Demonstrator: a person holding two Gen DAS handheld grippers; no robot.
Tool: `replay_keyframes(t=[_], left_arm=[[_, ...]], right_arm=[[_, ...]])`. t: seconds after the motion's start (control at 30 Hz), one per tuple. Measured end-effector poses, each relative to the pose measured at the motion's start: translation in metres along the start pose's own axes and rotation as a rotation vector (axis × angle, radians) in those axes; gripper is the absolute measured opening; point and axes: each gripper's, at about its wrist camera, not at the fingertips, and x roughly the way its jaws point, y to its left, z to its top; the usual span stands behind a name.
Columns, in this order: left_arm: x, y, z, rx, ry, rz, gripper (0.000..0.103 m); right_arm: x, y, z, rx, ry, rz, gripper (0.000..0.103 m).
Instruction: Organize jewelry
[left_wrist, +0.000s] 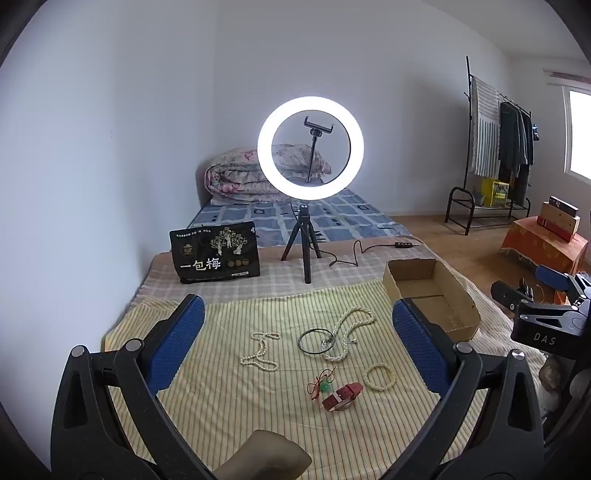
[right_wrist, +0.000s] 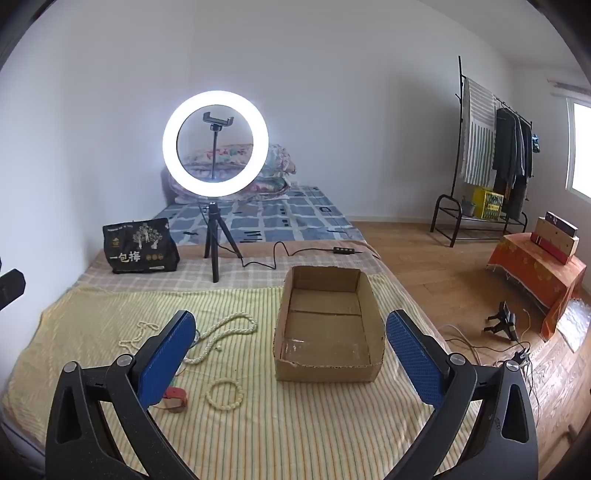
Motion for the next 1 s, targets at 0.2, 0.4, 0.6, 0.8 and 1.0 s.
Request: replay_keyframes(t=[0.2, 0.4, 0.6, 0.8, 1.0], left_arm=[[0.001, -0.003, 0.0, 0.01, 0.0, 0.0, 0.103], [-0.001, -0.006, -0.001, 0.013, -0.016, 0.001, 0.103], [-0.001, -0.002, -0.003, -0.002, -0.017, 0.003, 0.103], [-0.003, -0.001, -0.003, -0.01, -0.023, 0.006, 0.103], [-0.002, 0.0, -0.002, -0.01, -0.023, 0.007, 0.103]], right_arm=[[0.002, -0.001, 0.001, 0.005, 0.006, -0.002, 0.102], [-0.002, -0.008, 0.003, 0.013, 0.008, 0.002, 0.102], [0.001, -0.006, 0.002, 0.02, 0.011, -0.001, 0.102], [0.002, -0.005, 0.002, 0.019, 0.012, 0.0, 0.102], [0.002, -0.004, 0.003, 0.02, 0.011, -0.001, 0.102]])
